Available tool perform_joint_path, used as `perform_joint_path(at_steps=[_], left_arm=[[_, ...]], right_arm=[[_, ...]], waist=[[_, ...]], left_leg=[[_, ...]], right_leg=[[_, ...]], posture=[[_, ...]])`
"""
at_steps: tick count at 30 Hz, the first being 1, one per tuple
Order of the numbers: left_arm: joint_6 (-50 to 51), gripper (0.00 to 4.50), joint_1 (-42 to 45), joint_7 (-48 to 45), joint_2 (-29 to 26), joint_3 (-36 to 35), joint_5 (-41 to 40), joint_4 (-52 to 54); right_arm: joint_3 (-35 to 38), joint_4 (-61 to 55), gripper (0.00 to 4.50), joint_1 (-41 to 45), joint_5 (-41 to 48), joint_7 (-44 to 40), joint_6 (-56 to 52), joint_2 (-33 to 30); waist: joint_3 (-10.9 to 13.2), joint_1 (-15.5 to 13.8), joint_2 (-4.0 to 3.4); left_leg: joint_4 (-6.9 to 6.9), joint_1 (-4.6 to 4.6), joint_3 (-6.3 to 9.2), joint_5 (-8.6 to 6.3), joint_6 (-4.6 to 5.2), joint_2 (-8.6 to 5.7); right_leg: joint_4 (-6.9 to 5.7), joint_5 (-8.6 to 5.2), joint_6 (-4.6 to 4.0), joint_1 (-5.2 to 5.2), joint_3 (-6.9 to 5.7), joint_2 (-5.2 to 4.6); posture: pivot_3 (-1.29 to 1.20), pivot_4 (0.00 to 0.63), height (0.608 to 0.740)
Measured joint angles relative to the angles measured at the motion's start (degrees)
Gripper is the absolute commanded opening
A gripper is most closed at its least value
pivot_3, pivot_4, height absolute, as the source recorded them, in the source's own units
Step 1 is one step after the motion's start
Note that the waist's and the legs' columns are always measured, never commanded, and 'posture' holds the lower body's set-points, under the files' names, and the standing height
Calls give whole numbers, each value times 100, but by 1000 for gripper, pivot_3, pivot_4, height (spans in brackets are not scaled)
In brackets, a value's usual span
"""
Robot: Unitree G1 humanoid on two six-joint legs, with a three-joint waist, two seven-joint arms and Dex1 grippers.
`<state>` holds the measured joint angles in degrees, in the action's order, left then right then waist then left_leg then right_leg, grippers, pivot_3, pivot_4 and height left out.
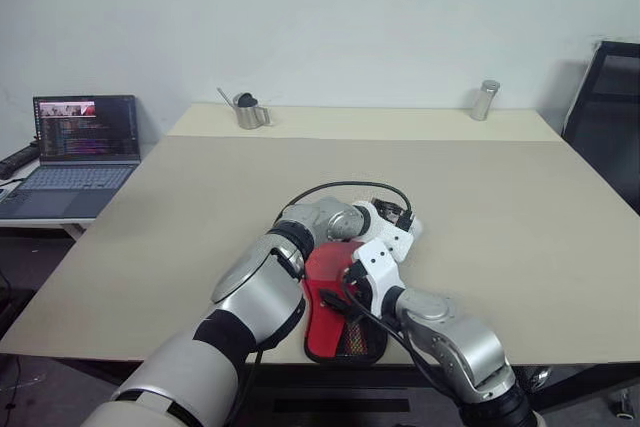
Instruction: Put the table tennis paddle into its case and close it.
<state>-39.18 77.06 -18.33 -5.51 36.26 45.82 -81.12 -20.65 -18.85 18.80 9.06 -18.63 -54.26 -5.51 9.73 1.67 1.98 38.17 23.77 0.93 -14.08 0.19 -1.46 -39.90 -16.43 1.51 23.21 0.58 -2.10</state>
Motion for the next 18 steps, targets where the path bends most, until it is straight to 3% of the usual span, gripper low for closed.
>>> perform_joint_path(at_steps=[13,18], left_arm=[[-351,2905,-10,-866,-1139,-934,-990,228],[-368,2905,-303,-1722,-1732,-1685,-1851,333]], right_arm=[[-21,210,4500,167,14,-109,8,32],[-11,340,4500,255,25,-166,35,69]], waist=[[-6,33,1],[-9,51,2]], left_leg=[[0,-18,-6,0,0,7],[0,-22,-6,0,0,10]], right_leg=[[-10,0,-1,-5,2,7],[-12,1,-1,-7,0,9]], posture=[[0,150,740],[0,150,740]])
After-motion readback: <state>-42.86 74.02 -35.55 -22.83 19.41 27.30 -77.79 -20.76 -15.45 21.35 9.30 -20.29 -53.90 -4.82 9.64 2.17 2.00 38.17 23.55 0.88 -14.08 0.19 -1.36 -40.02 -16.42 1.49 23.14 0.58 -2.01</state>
